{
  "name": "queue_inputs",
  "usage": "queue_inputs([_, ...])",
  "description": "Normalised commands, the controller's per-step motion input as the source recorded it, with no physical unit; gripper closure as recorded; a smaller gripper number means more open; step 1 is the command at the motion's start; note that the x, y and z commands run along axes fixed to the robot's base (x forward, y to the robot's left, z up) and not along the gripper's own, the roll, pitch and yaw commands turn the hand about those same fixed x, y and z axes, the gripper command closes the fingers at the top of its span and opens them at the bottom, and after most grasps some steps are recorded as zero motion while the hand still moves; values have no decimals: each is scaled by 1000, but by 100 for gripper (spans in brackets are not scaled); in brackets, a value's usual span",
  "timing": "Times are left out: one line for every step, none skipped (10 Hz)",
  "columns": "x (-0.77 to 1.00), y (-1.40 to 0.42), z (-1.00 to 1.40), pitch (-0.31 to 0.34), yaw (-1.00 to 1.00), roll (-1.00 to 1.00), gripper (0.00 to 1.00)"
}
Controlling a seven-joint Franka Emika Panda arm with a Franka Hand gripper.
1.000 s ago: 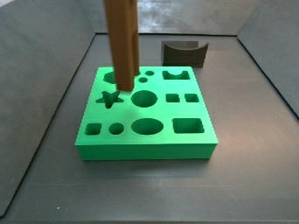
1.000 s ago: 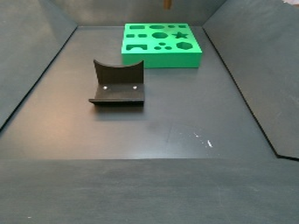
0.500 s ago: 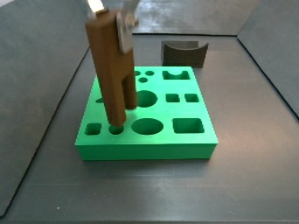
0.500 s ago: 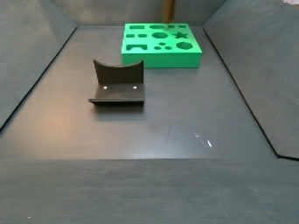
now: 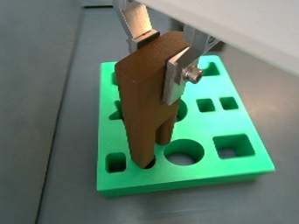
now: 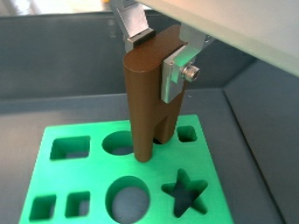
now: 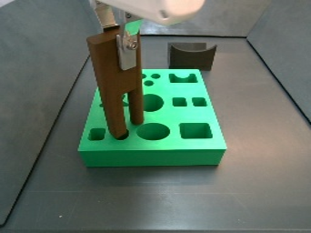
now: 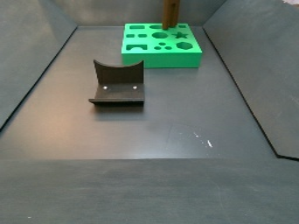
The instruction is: Insert the square-circle object.
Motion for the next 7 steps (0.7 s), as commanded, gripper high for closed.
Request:
queue_inputs([0,-60,17,0,-1000,0,100])
queue_inputs([-43,-183,0,0,-857,0,100])
queue_inputs([-171,-160,0,-19,-794,0,100])
queue_inputs([-351,-109,0,-47,-703,0,100])
queue_inputs([-474,-31,0,-37,-654,0,100])
queue_inputs([-480,0,0,-24,-723,30,100])
queue_inputs([-160,0,0,0,-960,99,100])
